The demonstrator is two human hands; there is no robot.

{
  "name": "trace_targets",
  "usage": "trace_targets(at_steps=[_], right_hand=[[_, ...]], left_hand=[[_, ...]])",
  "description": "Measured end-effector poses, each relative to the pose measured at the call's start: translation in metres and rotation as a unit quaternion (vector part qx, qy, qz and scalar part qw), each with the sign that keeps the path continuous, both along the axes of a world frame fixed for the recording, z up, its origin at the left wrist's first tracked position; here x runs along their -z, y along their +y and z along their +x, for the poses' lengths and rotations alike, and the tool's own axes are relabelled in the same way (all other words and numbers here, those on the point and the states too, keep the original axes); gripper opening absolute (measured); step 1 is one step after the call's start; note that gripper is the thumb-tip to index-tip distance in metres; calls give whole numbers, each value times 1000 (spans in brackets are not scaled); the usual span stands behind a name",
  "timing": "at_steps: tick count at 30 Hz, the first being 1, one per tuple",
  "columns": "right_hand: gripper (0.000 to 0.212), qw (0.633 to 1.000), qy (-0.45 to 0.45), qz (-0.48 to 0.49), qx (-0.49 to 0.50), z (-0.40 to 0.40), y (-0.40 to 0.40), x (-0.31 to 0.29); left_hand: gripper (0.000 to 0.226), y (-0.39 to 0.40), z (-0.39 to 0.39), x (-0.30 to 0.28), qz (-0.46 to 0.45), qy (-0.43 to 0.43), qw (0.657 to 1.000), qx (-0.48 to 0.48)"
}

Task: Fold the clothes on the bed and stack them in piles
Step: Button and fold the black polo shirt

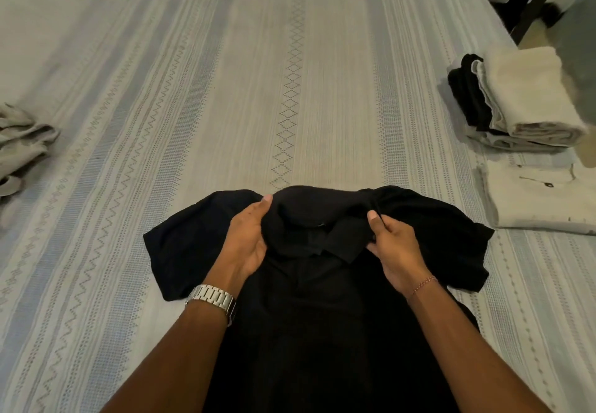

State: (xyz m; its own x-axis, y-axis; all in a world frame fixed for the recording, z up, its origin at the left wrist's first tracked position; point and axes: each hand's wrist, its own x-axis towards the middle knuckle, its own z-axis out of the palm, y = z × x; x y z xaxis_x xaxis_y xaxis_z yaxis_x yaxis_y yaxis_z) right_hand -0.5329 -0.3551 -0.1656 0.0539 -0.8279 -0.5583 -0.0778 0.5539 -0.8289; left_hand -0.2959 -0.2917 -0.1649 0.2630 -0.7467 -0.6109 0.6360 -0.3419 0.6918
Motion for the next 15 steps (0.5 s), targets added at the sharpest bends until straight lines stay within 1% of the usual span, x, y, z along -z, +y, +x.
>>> trace_targets(at_steps=[2,4,5,6,8,11,13,15], right_hand=[[27,991,-124,50,7,-3,-3,-11],[29,966,-236,102,37,-11,-7,-20],[31,953,-273,121,49,-13,-8,-24],[33,944,-294,135,58,-15,-9,-26],[38,939,-301,148,77,-16,-10,-26],[45,931,-312,151,114,-13,-10,-20],[51,928,-327,140,112,-10,-11,-18],[56,932,-338,111,71,-5,-9,-21]], left_hand=[[39,-1,5,-1,-10,47,999,-24],[37,-1,8,-1,0,77,994,-76],[35,-2,9,-2,7,85,991,-106],[33,-2,10,-3,12,89,988,-128],[33,-4,12,-4,14,106,983,-152],[34,-6,8,-9,5,135,978,-158],[35,-7,2,-14,3,111,983,-145],[35,-6,-5,-16,-7,48,994,-95]])
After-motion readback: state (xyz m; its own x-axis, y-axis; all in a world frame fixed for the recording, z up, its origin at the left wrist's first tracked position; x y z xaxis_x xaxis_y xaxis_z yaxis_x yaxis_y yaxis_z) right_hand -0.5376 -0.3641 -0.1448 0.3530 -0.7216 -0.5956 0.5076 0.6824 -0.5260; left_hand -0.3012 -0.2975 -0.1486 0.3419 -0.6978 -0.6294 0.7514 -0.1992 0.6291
